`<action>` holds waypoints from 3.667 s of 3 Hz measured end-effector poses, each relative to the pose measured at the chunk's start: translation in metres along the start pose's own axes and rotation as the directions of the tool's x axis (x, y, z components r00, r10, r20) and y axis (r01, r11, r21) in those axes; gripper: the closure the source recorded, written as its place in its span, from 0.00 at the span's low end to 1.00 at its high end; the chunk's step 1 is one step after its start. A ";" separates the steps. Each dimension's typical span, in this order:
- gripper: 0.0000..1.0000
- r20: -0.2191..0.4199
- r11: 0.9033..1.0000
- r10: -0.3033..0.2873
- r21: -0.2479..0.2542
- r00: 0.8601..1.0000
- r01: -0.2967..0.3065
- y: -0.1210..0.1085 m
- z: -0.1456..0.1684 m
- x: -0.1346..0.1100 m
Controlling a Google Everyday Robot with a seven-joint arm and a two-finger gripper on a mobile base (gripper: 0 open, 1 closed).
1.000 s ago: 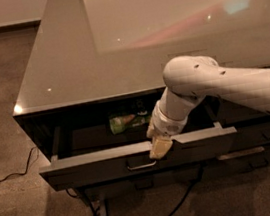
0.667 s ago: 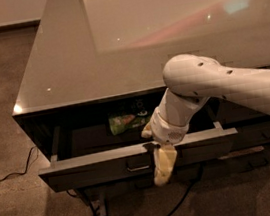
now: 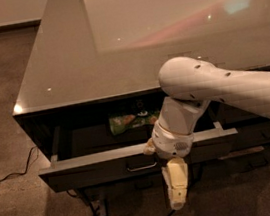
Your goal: Open top drawer
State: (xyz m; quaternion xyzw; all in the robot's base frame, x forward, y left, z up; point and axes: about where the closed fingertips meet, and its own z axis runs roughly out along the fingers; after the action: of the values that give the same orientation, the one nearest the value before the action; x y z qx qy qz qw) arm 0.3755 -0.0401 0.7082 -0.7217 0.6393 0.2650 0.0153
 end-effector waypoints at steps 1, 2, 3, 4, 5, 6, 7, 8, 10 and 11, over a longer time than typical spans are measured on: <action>0.00 0.031 0.998 -0.007 0.067 0.999 0.005 -0.019 -0.011 -0.003; 0.00 0.054 0.991 -0.003 0.133 0.999 -0.004 -0.046 -0.027 -0.002; 0.00 0.048 0.987 0.001 0.159 0.999 -0.009 -0.071 -0.032 -0.001; 0.00 0.035 0.988 0.035 0.148 0.999 -0.040 -0.088 -0.013 0.013; 0.00 0.038 0.988 0.097 0.119 0.995 -0.101 -0.092 0.013 0.035; 0.17 0.040 0.983 0.154 0.096 0.987 -0.157 -0.088 0.029 0.053; 0.40 0.040 0.983 0.154 0.096 0.987 -0.157 -0.086 0.024 0.051; 0.63 0.040 0.983 0.154 0.096 0.987 -0.157 -0.086 0.023 0.050; 0.84 0.023 0.989 0.131 0.059 0.991 -0.133 -0.049 0.018 0.035; 0.61 0.019 0.990 0.127 0.054 0.992 -0.128 -0.041 0.017 0.033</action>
Offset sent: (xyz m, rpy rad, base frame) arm 0.0935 -0.0046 0.0202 0.0846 -0.1860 -0.1262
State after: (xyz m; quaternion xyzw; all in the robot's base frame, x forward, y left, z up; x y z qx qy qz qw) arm 0.4092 -0.0562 0.6672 -0.6764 0.6912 0.2532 0.0233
